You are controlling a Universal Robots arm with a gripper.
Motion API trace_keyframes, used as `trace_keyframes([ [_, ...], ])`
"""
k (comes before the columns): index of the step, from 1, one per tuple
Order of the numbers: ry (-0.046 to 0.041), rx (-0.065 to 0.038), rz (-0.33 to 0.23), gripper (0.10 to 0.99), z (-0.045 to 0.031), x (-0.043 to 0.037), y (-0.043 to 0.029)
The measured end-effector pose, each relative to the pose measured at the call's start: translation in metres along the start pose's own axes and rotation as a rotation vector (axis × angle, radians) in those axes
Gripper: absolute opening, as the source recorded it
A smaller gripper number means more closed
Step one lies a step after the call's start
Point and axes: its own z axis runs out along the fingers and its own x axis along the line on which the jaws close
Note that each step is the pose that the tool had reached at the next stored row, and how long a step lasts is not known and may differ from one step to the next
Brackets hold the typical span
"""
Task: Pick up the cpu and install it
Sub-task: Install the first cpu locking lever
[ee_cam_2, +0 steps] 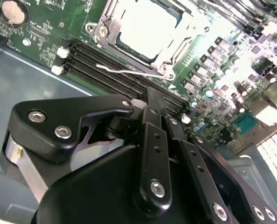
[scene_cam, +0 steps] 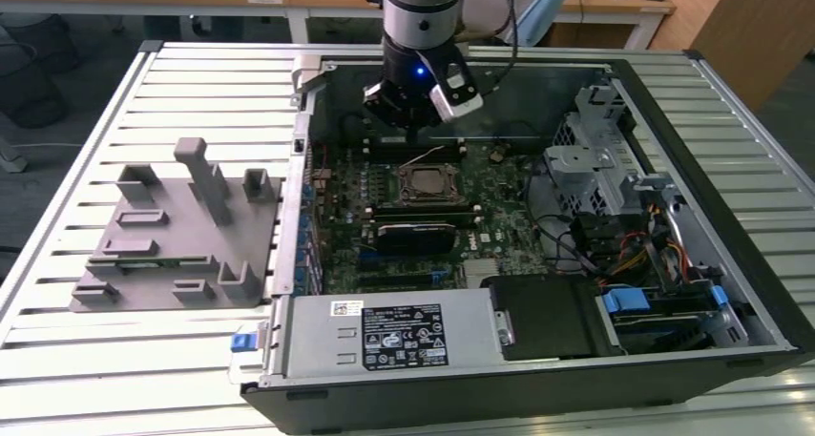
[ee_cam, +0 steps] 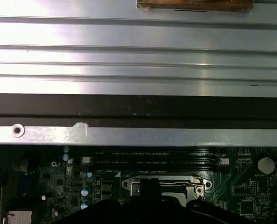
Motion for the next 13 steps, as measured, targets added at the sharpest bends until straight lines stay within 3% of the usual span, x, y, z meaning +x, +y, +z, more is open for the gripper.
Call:
trace_keyframes([
  [13, 0.0002, 0.000, 0.000, 0.106, 0.0084, -0.0153, -0.0013],
])
